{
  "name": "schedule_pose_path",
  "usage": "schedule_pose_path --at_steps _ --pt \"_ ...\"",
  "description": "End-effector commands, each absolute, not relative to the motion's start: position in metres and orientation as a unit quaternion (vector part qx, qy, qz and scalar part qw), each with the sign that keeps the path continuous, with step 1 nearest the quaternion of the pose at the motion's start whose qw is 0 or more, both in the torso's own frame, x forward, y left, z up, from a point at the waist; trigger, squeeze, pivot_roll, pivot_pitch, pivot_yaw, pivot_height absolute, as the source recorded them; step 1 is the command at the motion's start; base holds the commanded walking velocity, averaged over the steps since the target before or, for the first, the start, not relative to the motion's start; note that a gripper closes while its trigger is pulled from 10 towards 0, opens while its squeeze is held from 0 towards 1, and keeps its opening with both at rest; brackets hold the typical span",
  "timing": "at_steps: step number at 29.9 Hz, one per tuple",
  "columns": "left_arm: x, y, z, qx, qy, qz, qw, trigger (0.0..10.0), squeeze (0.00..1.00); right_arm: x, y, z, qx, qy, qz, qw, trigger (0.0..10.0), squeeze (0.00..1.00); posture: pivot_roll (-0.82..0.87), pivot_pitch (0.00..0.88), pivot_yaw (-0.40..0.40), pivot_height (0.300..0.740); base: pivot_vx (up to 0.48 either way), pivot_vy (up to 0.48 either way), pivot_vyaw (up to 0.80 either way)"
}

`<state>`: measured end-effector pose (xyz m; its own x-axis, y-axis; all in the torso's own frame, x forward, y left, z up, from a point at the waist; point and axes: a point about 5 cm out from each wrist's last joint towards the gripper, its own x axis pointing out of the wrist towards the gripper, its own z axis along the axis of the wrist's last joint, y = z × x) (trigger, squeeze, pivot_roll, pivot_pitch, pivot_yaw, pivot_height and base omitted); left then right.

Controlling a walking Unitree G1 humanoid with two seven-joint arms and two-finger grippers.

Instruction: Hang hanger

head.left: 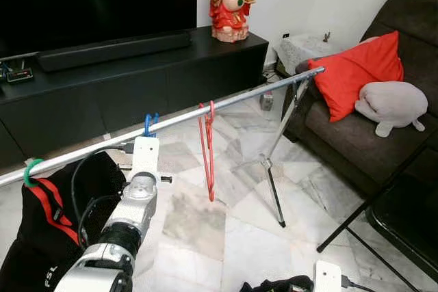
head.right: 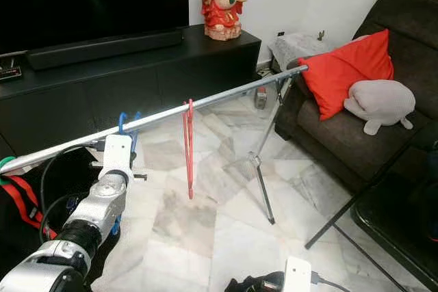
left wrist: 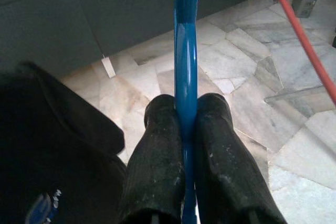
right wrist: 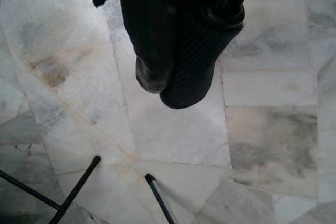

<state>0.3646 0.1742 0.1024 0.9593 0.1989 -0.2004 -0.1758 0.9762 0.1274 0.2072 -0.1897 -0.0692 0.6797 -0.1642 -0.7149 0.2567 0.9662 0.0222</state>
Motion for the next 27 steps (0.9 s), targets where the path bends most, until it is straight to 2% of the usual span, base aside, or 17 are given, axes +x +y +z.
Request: schedule_pose_path --at_steps 1,9,14,15,16,17,22,27 --pt "0.363 0.175 0.106 0.055 0.089 0.090 0.990 0.0 0.00 0.209 -0.193 -0.068 0.054 0.383 -0.114 0.915 10.0 0.00 0.13 0.000 -0.064 0.740 0.000 0.000 0.00" --pt "0.337 0.189 0.100 0.082 0.060 0.064 0.993 0.0 0.00 0.208 -0.195 -0.068 0.050 0.384 -0.113 0.915 10.0 0.00 0.14 0.000 -0.070 0.740 0.000 0.000 0.00" --pt "0.318 0.193 0.095 0.125 0.041 0.012 0.991 0.1 0.00 0.207 -0.196 -0.068 0.048 0.386 -0.110 0.915 10.0 0.00 0.14 0.000 -0.073 0.740 0.000 0.000 0.00" --pt "0.316 0.194 0.092 0.136 0.044 0.003 0.990 0.7 0.00 0.207 -0.196 -0.068 0.047 0.386 -0.110 0.915 10.0 0.00 0.14 0.000 -0.073 0.740 0.000 0.000 0.00" --pt "0.316 0.194 0.092 0.136 0.044 0.003 0.990 0.7 0.00 0.207 -0.196 -0.068 0.047 0.386 -0.110 0.915 10.0 0.00 0.14 0.000 -0.073 0.740 0.000 0.000 0.00" --pt "0.308 0.196 0.079 0.147 0.063 -0.023 0.987 10.0 0.00 0.207 -0.196 -0.069 0.046 0.387 -0.110 0.915 10.0 0.00 0.14 0.000 -0.073 0.740 0.000 0.000 0.00" --pt "0.294 0.206 0.054 0.143 0.114 -0.033 0.983 10.0 0.00 0.207 -0.195 -0.069 0.045 0.389 -0.109 0.914 10.0 0.00 0.14 0.000 -0.071 0.740 0.000 0.000 0.00" --pt "0.265 0.221 0.003 0.143 0.224 -0.025 0.964 10.0 0.00 0.205 -0.194 -0.070 0.044 0.393 -0.107 0.912 10.0 0.00 0.14 0.000 -0.067 0.740 0.000 0.000 0.00"
